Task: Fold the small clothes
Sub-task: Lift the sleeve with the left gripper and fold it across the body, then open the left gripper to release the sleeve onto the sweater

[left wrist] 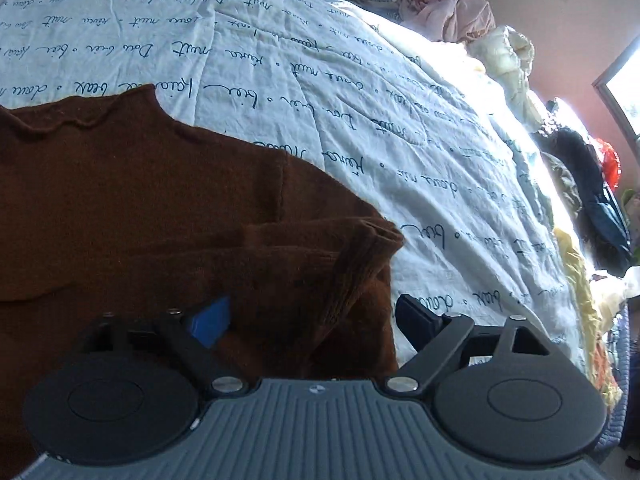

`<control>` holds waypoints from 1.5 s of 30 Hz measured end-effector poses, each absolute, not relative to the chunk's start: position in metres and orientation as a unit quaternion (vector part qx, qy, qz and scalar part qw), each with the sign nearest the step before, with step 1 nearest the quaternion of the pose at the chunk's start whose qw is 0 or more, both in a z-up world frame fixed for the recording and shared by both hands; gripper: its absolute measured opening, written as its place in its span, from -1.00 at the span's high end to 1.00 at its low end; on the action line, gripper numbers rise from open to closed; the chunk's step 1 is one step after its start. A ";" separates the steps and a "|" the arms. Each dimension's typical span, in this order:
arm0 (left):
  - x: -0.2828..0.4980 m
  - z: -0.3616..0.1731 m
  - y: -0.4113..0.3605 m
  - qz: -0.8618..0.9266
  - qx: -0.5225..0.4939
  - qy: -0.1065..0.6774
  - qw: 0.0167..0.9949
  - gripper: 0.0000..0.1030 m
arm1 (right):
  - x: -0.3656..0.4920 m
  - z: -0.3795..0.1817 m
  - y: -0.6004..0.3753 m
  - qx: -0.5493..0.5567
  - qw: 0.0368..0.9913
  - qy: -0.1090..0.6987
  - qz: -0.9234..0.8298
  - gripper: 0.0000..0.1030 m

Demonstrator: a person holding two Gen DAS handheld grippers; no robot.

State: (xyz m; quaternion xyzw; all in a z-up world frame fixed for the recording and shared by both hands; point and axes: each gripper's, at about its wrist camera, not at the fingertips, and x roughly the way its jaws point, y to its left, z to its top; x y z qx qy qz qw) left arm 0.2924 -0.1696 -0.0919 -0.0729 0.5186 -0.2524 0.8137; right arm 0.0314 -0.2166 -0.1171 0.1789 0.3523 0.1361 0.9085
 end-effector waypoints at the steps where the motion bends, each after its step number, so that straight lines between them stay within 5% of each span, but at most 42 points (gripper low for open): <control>1: 0.289 -0.087 -0.159 -0.268 -0.082 0.516 0.810 -0.68 | 0.032 -0.117 -0.216 0.178 0.908 0.353 0.137 -1.00; 7: 0.276 -0.034 -0.028 -0.207 -0.151 0.452 0.854 -0.74 | 0.034 -0.112 -0.225 0.177 0.906 0.353 0.151 -1.00; 15: 0.266 -0.056 0.120 -0.104 -0.217 0.457 0.856 -0.56 | 0.062 -0.100 -0.240 0.186 0.911 0.343 0.132 -1.00; 17: 0.266 -0.068 0.134 -0.088 -0.216 0.466 0.854 -0.36 | 0.067 -0.099 -0.235 0.186 0.910 0.344 0.137 -1.00; 21: 0.268 -0.091 0.149 -0.037 -0.149 0.463 0.873 0.67 | 0.069 -0.097 -0.221 0.173 0.909 0.347 0.150 -1.00; 26: 0.258 -0.090 0.178 0.041 -0.093 0.445 0.890 0.67 | 0.072 -0.098 -0.208 0.169 0.906 0.355 0.155 -1.00; 30: 0.246 -0.066 0.173 -0.006 -0.122 0.413 0.902 -0.27 | 0.075 -0.096 -0.206 0.162 0.909 0.351 0.154 -1.00; 32: 0.255 -0.063 0.158 -0.022 -0.120 0.412 0.903 -0.45 | 0.079 -0.096 -0.204 0.163 0.909 0.352 0.154 -1.00; 33: 0.263 -0.065 0.153 -0.020 -0.112 0.422 0.900 -0.38 | 0.081 -0.096 -0.203 0.165 0.907 0.354 0.157 -1.00; 35: 0.281 -0.077 0.145 -0.014 -0.107 0.442 0.890 0.30 | 0.083 -0.093 -0.200 0.165 0.906 0.353 0.164 -1.00; 36: 0.288 -0.082 0.144 -0.017 -0.108 0.453 0.884 0.83 | 0.083 -0.092 -0.197 0.162 0.908 0.351 0.165 -1.00; 45: 0.286 -0.085 0.187 -0.036 -0.158 0.451 0.878 0.88 | 0.081 -0.093 -0.201 0.169 0.908 0.351 0.153 -1.00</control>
